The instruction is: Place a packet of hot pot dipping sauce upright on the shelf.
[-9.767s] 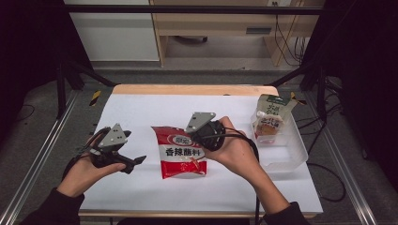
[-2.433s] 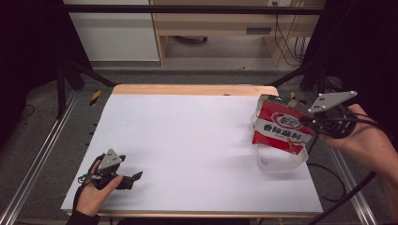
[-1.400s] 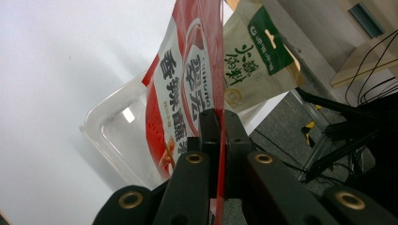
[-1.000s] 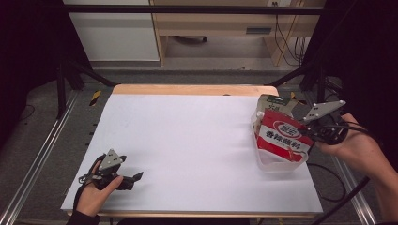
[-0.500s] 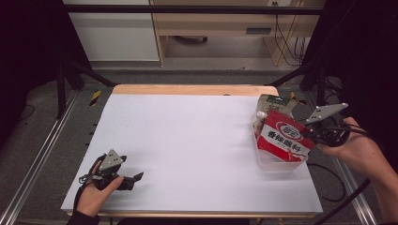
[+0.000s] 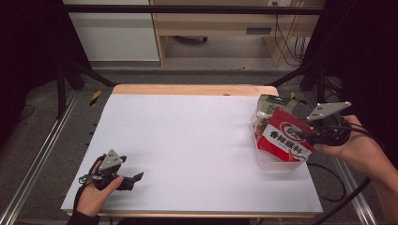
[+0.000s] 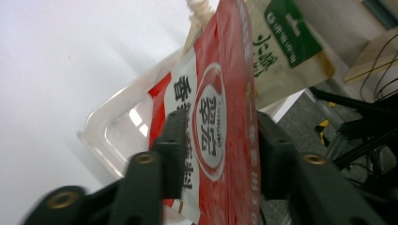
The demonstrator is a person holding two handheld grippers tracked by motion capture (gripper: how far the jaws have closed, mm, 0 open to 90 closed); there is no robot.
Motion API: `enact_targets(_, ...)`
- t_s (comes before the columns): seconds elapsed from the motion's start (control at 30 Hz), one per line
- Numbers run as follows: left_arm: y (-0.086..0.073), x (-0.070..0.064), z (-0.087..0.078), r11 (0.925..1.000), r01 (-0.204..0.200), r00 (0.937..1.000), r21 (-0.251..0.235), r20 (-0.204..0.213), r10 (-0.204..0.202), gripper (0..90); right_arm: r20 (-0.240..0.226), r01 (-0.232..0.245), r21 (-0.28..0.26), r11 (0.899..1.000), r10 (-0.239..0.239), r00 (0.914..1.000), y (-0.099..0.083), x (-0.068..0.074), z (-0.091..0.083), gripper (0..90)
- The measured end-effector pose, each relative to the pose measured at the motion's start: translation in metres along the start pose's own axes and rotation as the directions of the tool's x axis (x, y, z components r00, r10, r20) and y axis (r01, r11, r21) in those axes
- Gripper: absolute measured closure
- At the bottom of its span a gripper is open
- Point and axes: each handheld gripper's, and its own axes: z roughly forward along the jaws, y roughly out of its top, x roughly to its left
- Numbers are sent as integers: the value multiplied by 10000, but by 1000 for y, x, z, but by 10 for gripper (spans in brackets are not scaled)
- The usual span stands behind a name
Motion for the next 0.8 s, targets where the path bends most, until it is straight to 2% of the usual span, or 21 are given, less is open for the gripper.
enact_targets(0.07,0,0,0,10000,-2,10000,2,0,2,80,260,4,-276,9996,3,9997,3,1,-3,464)
enact_targets(0.17,0,0,1,10000,-14,10000,28,25,14,80,482,7,-635,9980,24,9988,10,4,-8,365)
enact_targets(0.33,1,0,2,10000,-31,10000,29,37,31,80,702,3,-1123,9937,77,9975,21,9,-17,259)
enact_targets(0.5,2,-1,4,10000,-75,9999,51,83,75,80,801,154,-1507,9885,-33,9968,35,19,-26,202)
enact_targets(0.8,1,-2,2,9999,-164,9999,41,40,164,80,932,290,-2382,9708,-69,9956,63,45,-35,138)
